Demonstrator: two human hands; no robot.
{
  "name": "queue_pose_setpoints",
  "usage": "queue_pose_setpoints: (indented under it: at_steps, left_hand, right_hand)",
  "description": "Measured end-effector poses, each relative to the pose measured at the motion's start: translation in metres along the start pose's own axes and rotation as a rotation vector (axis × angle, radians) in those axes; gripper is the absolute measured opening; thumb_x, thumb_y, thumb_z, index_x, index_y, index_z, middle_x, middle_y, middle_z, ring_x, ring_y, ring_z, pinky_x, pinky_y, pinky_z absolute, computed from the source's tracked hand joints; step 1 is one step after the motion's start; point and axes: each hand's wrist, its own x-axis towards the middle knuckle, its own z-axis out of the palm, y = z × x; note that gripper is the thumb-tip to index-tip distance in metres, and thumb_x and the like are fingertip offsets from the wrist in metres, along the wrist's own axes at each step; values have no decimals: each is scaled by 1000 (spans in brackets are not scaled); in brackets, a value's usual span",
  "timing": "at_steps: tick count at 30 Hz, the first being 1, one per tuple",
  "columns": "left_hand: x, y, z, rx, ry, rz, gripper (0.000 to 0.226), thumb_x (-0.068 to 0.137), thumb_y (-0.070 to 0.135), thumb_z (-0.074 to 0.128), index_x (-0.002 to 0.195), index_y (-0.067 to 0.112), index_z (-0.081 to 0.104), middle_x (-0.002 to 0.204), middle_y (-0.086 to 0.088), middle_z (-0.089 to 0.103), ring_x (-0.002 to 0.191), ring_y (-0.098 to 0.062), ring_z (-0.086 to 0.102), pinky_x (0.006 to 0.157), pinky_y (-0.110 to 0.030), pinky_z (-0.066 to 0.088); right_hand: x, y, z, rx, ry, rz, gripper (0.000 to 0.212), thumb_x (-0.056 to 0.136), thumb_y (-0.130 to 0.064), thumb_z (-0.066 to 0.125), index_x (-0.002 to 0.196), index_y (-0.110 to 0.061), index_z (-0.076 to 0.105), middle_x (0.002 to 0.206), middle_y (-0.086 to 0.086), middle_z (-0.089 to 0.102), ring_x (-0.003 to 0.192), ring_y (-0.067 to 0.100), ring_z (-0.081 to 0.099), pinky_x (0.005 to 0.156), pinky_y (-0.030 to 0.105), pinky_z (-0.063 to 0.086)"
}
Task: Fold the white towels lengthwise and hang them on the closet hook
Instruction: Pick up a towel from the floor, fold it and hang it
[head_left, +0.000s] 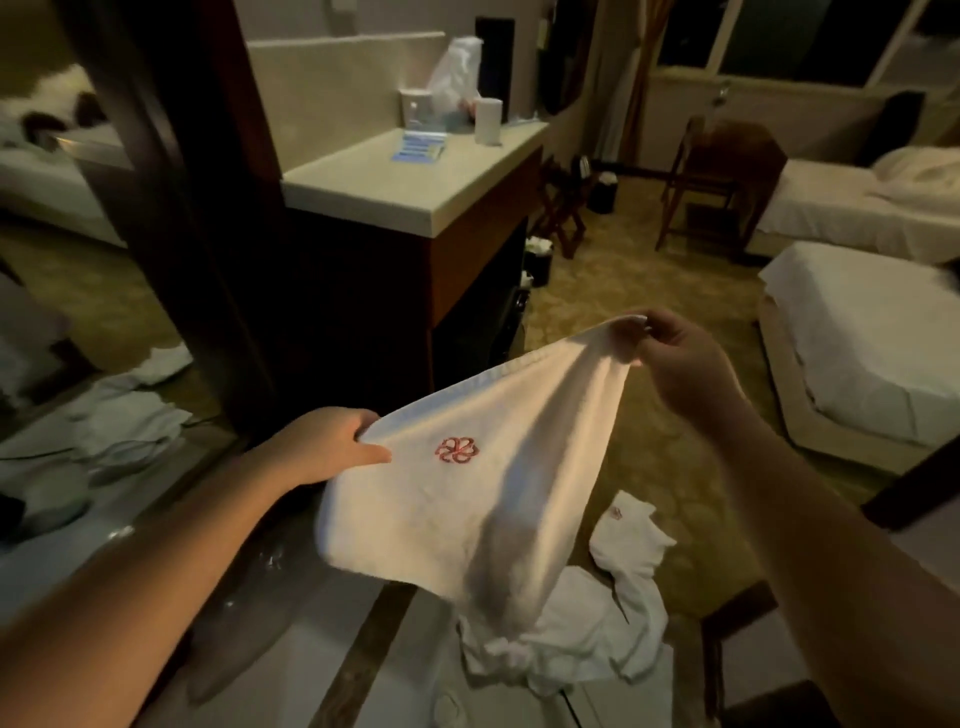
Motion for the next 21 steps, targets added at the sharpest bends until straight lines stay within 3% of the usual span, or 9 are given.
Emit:
queue_pose_setpoints:
  at_steps: [2, 5, 7, 12, 15, 17, 21]
  left_hand:
    - [-36, -14, -6, 77, 51, -94, 29, 90, 48, 67, 111, 29, 65, 97, 11, 65, 81, -5, 59, 60, -20, 39]
    - [-94, -24, -11, 129, 89, -231, 29, 89, 50, 68, 96, 22, 66, 85, 5, 61, 73, -8, 56, 57, -25, 38]
    - [-138, -24, -15, 105, 149, -293, 26, 87, 51, 69, 82, 27, 61, 81, 4, 59, 70, -7, 53, 56, -27, 36]
    - [-262, -25, -35, -281, 418, -446, 22, 79, 51, 77, 79, 31, 69, 75, 11, 69, 74, -8, 64, 65, -31, 48]
    - [-335, -21, -55, -673, 510, -422, 16, 73, 41, 83, 86, 35, 75, 88, 19, 74, 90, -1, 63, 83, -28, 44]
    - [-384, -18, -66, -795, 536, -424, 20, 67, 39, 82, 86, 33, 78, 90, 20, 75, 95, 0, 64, 84, -21, 42]
    - [-478, -16, -69, -881, 567, -445, 24, 72, 36, 73, 94, 28, 78, 98, 4, 76, 96, -15, 69, 93, -38, 49]
  right_hand:
    - [-15, -15, -7, -5, 16, -40, 20, 104, -21, 51, 99, -31, 67, 92, -10, 70, 80, -1, 64, 73, 17, 51]
    - [-39, -33, -13, -8, 28, -107, 16, 104, -26, 54, 103, -26, 69, 90, -4, 70, 83, 11, 63, 79, 29, 50]
    - [-57, -47, -13, 11, 40, -128, 18, 103, -24, 54, 94, -30, 69, 87, -4, 69, 81, 10, 62, 79, 31, 49]
    - [-98, -90, -4, 17, 61, -153, 27, 104, -31, 50, 81, -29, 64, 74, -7, 61, 62, -5, 54, 62, 27, 42]
    - [-122, -116, 3, 19, 69, -164, 23, 103, -35, 49, 94, -27, 69, 83, -5, 67, 72, 4, 58, 63, 24, 41]
    - [-141, -132, 8, -10, 64, -202, 23, 104, -36, 47, 100, -29, 68, 86, -3, 67, 74, 5, 58, 65, 25, 42]
    - [-190, -161, 21, 46, 67, -189, 28, 103, -41, 46, 110, -25, 68, 97, -3, 68, 88, 18, 63, 72, 34, 47]
